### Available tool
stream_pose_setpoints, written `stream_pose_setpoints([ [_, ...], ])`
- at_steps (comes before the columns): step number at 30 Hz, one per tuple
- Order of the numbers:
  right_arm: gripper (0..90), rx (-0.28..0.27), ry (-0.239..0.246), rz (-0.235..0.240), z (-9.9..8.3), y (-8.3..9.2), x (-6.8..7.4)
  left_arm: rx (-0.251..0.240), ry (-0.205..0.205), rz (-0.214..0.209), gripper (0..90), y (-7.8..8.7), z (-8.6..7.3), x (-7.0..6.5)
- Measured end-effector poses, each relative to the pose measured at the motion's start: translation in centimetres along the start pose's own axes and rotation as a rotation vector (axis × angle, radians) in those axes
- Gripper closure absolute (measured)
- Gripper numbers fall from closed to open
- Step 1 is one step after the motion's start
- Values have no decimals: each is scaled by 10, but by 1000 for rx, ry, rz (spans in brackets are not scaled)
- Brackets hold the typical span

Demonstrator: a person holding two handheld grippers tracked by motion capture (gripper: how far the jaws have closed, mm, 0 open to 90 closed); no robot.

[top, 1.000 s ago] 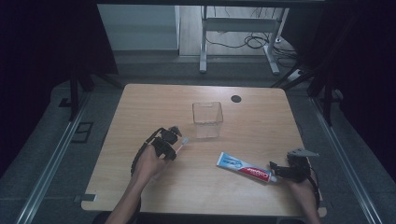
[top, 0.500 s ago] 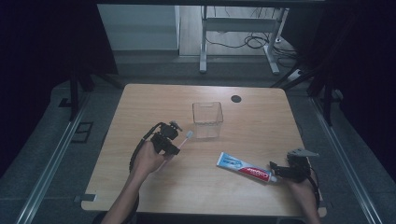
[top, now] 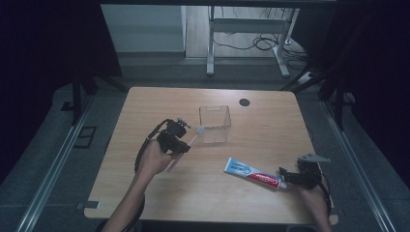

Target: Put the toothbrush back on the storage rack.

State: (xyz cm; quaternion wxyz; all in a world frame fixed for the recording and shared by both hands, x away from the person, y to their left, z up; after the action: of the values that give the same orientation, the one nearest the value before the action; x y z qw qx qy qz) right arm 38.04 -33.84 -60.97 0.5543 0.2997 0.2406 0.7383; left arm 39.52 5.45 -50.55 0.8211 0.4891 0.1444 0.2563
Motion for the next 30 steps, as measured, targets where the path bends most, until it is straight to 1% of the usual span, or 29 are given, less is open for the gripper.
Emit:
stream_pose_setpoints([
  [1,146,0,0,0,0,0,0,0,0,0,791,0,0,0],
  [2,146,0,1,0,0,0,0,-14,2,-1,791,2,4,1],
  [5,145,0,1,0,0,0,0,-21,0,2,791,3,7,3],
  [7,146,0,1,0,0,0,0,-45,-1,5,791,5,13,5],
  [8,146,0,1,0,0,0,0,-45,-1,5,791,5,13,5],
  [11,146,0,1,0,0,0,0,-60,-8,12,791,7,20,7],
  [13,146,-1,0,0,0,0,0,-81,-8,18,791,9,28,9],
  [14,146,-1,0,0,0,0,0,-81,-8,18,791,9,28,9],
  [16,146,-1,1,0,0,0,0,-98,-11,24,791,10,36,11],
  [17,145,-1,1,0,0,0,0,-98,-11,24,791,10,36,11],
  [18,146,0,0,0,0,0,0,-107,-17,30,791,11,41,12],
  [25,145,-1,1,1,0,0,0,-135,-25,37,791,12,54,14],
  [27,144,-1,1,1,0,0,0,-153,-23,40,791,11,60,16],
  [29,143,0,1,1,0,0,0,-156,-27,40,791,11,62,17],
  [30,143,0,2,1,0,0,0,-165,-18,39,791,11,64,17],
])
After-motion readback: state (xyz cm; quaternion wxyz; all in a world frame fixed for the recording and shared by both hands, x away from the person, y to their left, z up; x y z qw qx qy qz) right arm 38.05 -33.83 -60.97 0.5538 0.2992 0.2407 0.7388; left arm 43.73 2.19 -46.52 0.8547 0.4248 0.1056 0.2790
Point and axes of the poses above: each handheld gripper's, and its own axes: y roughly backward along the jaws, z roughly out of its top, x roughly to its left, the point moved 10 cm from there along -y, roughly forward along the jaws, and after that the axes turned 14 degrees about -y, right-handed, at the moved point
